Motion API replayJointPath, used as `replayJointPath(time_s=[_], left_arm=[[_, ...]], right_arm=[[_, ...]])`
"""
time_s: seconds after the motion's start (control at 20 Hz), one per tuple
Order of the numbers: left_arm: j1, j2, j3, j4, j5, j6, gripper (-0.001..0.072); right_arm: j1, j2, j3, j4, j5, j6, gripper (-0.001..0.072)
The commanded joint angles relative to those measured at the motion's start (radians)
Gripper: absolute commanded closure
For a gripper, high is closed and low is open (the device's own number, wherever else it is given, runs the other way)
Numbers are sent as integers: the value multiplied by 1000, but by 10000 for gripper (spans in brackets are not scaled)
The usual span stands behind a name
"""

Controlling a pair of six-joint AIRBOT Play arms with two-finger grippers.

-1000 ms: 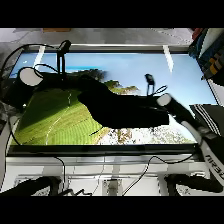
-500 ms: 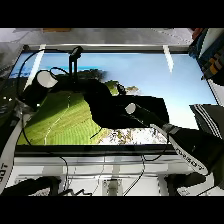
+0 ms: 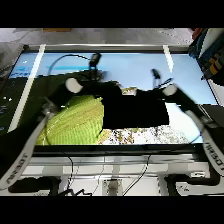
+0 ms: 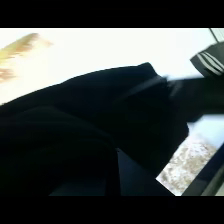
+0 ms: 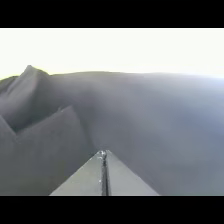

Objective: Fold the clothes and pants, and hang the long-sleeved shirts on hangers.

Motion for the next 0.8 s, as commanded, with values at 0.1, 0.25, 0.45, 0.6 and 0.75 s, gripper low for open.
replayJointPath(time_s=[0.1,0.25,0.45,0.6,0.75], left_arm=[[-207,-274,281,-1,79,-39,697],[-308,-373,372,0,158,-38,694],[-359,-378,375,1,264,-8,11],[-324,-347,375,19,238,0,5],[-251,-298,375,143,127,0,7]], right_arm=[[-291,138,1,-74,147,-1,692],[-364,146,1,-142,168,-1,692],[-403,143,1,-207,182,-11,692],[-403,143,1,-279,185,-17,692],[-403,129,1,-341,214,-122,693]])
